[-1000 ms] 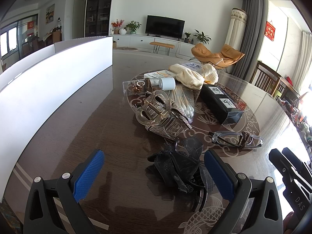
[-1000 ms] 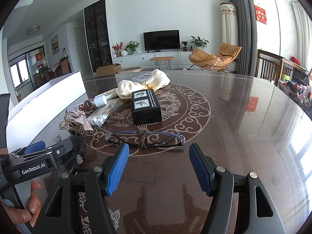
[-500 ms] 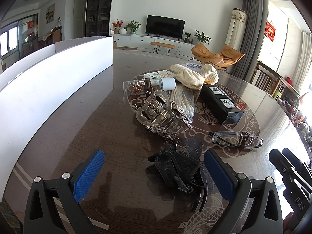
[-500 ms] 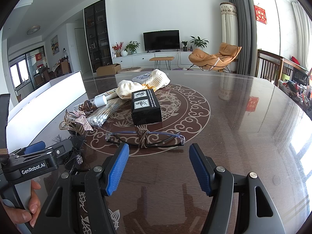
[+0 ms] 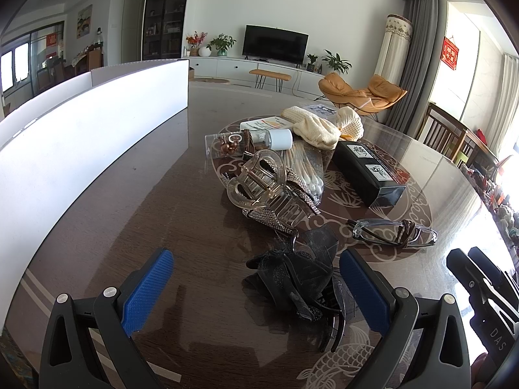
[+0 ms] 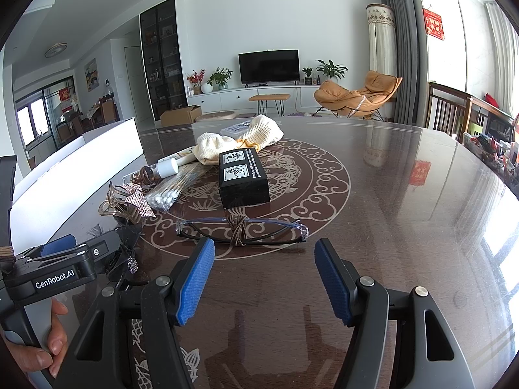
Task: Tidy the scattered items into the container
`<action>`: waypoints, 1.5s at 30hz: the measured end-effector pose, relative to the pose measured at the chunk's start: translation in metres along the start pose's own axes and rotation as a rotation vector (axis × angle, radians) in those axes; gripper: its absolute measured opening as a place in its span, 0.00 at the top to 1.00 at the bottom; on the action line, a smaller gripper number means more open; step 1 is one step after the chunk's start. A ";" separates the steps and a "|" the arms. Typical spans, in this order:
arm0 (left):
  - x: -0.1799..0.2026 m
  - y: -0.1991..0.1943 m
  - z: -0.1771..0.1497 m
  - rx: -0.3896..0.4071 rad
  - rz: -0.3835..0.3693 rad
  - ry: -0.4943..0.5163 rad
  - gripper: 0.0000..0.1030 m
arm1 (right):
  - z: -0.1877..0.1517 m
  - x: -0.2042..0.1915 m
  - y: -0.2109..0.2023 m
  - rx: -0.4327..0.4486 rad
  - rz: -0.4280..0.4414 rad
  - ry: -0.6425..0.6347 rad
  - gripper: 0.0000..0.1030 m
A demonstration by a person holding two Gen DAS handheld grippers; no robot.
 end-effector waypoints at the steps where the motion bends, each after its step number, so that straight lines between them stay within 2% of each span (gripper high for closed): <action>1: 0.000 0.000 0.000 0.000 0.000 0.000 0.00 | 0.000 0.000 0.000 0.000 0.000 0.000 0.37; 45: -0.003 0.002 0.000 -0.004 -0.004 -0.013 0.00 | 0.000 0.000 0.001 0.000 0.000 0.003 0.37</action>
Point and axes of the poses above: each gripper's, at about its wrist camera, not at the fingertips, and y roughly the way its jaws point, x to its right, z to its top, the point moved 1 cm from there along y, roughly the way its jaws point, and after that the axes turned 8 degrees about -y, right-handed, at the moved point
